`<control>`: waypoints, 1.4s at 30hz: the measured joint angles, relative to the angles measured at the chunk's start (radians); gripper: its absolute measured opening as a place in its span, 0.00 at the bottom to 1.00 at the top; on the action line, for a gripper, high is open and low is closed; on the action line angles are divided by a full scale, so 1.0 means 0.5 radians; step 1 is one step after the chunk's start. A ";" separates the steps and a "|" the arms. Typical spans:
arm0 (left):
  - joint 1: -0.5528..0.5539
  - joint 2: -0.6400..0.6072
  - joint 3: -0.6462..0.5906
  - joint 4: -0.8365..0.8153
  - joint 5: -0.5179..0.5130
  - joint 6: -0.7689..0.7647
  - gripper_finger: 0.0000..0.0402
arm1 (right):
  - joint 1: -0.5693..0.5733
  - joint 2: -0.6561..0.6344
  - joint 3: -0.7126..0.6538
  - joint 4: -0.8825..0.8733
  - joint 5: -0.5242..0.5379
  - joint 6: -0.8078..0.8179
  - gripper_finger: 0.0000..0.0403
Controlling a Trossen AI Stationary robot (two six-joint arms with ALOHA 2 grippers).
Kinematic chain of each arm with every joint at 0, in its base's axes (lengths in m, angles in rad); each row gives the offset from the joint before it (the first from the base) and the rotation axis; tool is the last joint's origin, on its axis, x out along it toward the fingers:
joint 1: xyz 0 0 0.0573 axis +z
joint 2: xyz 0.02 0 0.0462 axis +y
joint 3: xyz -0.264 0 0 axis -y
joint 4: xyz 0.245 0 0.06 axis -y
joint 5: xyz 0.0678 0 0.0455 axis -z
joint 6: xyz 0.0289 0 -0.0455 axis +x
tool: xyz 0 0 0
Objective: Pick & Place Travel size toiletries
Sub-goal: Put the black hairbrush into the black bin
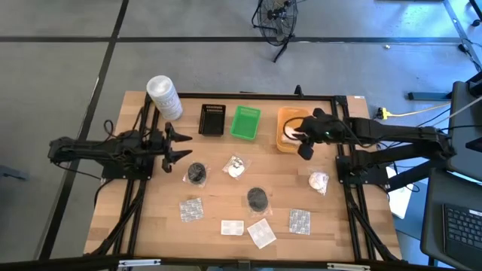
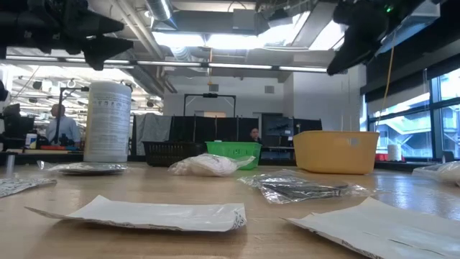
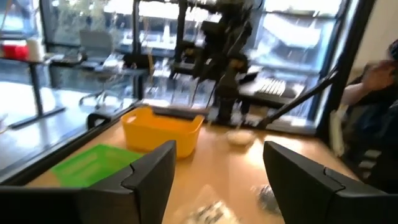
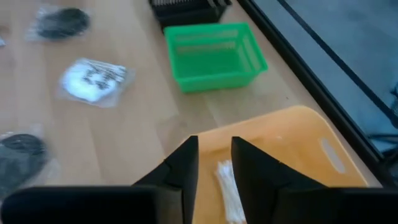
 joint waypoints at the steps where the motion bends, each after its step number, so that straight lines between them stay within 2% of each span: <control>1: 0.001 0.036 0.043 -0.064 -0.022 0.021 0.58 | 0.028 -0.012 -0.004 0.002 0.030 0.015 0.22; 5: 0.000 0.204 0.208 -0.279 -0.099 0.063 0.57 | 0.121 -0.051 -0.070 0.001 0.154 0.080 0.18; 12: -0.016 0.506 0.482 -0.559 -0.080 0.052 0.57 | 0.267 -0.099 -0.236 0.003 0.346 0.231 0.12; 22: -0.239 0.888 0.808 -0.905 -0.255 -0.011 0.57 | 0.431 -0.170 -0.371 0.016 0.534 0.460 0.04; 26: -0.375 1.015 0.852 -0.967 -0.313 -0.061 0.57 | 0.452 -0.172 -0.393 0.014 0.580 0.506 0.02; 31: -0.567 1.165 0.853 -0.976 -0.273 -0.079 0.57 | 0.452 -0.172 -0.393 0.032 0.625 0.535 0.02; 42: -0.942 1.543 0.853 -0.974 -0.327 -0.452 0.57 | 0.452 -0.172 -0.393 0.034 0.635 0.579 0.07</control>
